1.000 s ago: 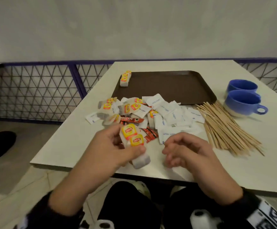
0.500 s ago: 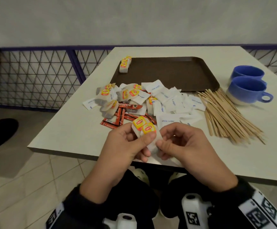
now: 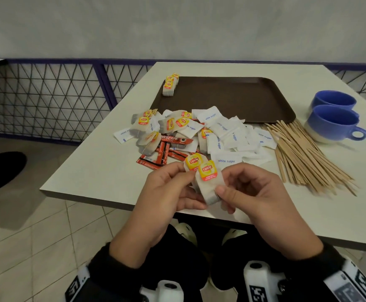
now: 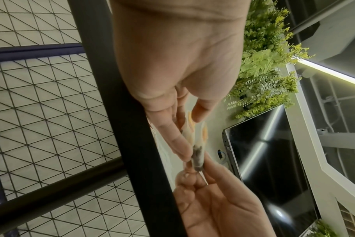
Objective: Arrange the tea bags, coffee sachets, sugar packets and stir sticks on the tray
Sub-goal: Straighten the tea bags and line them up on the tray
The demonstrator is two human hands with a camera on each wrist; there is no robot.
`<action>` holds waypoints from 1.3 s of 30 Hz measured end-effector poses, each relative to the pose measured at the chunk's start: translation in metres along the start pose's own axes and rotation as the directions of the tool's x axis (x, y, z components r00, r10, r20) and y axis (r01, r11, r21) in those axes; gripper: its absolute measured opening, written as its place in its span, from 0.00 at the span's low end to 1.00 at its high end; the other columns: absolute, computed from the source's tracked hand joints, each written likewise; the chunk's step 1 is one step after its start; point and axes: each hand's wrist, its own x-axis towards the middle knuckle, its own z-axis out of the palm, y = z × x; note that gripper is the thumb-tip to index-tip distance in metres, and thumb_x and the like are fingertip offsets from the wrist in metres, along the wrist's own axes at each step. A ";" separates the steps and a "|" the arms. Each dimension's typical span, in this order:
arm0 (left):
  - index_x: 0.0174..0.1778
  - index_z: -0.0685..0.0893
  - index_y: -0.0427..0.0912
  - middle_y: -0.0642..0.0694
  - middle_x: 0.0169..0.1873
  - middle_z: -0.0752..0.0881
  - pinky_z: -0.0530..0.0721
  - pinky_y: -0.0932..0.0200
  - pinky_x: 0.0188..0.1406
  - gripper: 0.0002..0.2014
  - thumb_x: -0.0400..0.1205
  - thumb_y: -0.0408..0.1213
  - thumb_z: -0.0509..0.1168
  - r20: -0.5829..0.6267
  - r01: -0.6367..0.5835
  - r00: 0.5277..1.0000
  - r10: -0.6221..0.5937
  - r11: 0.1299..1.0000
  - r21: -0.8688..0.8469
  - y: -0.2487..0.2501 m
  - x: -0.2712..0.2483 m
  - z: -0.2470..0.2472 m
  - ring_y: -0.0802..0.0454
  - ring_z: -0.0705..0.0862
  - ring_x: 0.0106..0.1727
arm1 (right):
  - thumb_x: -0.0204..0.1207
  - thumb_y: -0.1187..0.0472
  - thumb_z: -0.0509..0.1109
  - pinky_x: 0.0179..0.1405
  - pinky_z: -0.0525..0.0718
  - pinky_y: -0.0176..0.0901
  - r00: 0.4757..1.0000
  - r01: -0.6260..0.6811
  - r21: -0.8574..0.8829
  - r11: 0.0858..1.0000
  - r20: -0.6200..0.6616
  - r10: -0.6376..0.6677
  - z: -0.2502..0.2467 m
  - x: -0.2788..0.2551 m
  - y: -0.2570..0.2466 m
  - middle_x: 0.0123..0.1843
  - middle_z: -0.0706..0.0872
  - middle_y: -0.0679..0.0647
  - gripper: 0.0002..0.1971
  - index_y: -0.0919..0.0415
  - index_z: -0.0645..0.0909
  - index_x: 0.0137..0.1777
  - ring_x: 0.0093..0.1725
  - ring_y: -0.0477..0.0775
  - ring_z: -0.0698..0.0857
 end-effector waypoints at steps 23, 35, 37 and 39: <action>0.58 0.87 0.40 0.45 0.51 0.93 0.93 0.43 0.47 0.12 0.80 0.36 0.74 0.037 -0.120 0.993 0.115 0.976 0.182 0.000 -0.009 0.004 0.46 0.93 0.51 | 0.78 0.63 0.77 0.31 0.80 0.56 0.999 -0.011 -0.068 0.998 -0.032 0.009 0.006 0.001 -0.002 0.33 0.82 0.64 0.02 0.60 0.89 0.45 0.30 0.61 0.79; 0.63 0.86 0.53 0.53 0.41 0.93 0.87 0.52 0.49 0.21 0.75 0.37 0.80 0.117 -0.266 0.962 0.247 0.752 0.603 0.031 -0.005 0.004 0.50 0.88 0.43 | 0.77 0.64 0.78 0.31 0.76 0.58 0.998 -0.026 -0.041 0.999 -0.051 0.023 0.006 0.000 -0.003 0.34 0.81 0.65 0.03 0.64 0.88 0.45 0.29 0.60 0.77; 0.61 0.87 0.52 0.49 0.40 0.93 0.88 0.49 0.49 0.21 0.74 0.35 0.80 0.139 -0.280 0.958 0.249 0.733 0.619 0.042 -0.002 0.003 0.43 0.89 0.45 | 0.77 0.64 0.78 0.32 0.79 0.56 0.997 -0.033 -0.051 0.998 -0.066 0.030 0.007 0.000 -0.004 0.35 0.83 0.62 0.02 0.61 0.89 0.46 0.31 0.59 0.79; 0.60 0.86 0.53 0.46 0.40 0.93 0.89 0.48 0.47 0.21 0.74 0.34 0.81 0.141 -0.297 0.952 0.272 0.707 0.641 0.062 0.008 -0.002 0.41 0.89 0.42 | 0.76 0.63 0.79 0.38 0.84 0.49 0.993 -0.038 -0.063 0.997 -0.111 0.031 0.006 0.000 -0.003 0.38 0.87 0.57 0.04 0.54 0.90 0.47 0.35 0.54 0.83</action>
